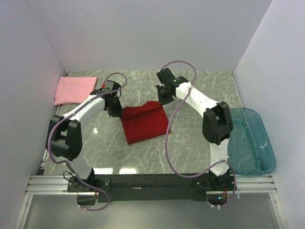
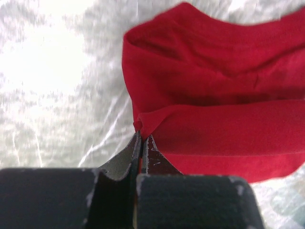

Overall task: Fold and stack the t-shirts
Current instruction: Fold the tshirt

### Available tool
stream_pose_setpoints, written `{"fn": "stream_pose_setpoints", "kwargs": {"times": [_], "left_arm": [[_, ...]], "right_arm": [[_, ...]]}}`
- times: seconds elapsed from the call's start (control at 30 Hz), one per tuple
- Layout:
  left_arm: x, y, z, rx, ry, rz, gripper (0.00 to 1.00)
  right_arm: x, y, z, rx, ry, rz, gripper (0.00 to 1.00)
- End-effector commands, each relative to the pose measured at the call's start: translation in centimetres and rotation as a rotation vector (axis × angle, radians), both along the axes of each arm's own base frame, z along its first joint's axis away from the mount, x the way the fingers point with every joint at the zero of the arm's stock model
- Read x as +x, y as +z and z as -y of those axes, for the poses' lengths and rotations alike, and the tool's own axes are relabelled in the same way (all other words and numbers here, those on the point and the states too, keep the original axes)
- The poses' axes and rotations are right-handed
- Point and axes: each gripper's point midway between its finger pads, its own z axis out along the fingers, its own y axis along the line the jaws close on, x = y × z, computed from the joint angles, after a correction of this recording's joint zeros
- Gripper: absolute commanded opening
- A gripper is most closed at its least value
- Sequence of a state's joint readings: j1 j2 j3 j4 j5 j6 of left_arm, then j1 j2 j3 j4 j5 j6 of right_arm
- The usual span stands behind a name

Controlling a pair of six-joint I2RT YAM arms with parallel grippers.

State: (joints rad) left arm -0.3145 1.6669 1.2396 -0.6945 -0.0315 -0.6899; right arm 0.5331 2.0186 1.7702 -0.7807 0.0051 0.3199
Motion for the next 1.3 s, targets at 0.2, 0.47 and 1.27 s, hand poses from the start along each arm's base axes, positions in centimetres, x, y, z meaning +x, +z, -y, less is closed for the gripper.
{"fn": "stream_pose_setpoints", "kwargs": {"times": [0.2, 0.47, 1.27], "left_arm": [[4.0, -1.1, -1.1, 0.032, 0.028, 0.116, 0.01], [5.3, -2.1, -0.7, 0.019, 0.026, 0.158, 0.01], [3.1, 4.9, 0.4, -0.050, 0.022, 0.381, 0.76]], "right_arm": [[3.7, -1.9, 0.4, 0.046, -0.051, 0.098, 0.00], [3.5, -5.3, 0.8, 0.055, -0.100, 0.068, 0.03], [-0.5, 3.3, -2.9, 0.371, 0.206, 0.227, 0.44]]}}
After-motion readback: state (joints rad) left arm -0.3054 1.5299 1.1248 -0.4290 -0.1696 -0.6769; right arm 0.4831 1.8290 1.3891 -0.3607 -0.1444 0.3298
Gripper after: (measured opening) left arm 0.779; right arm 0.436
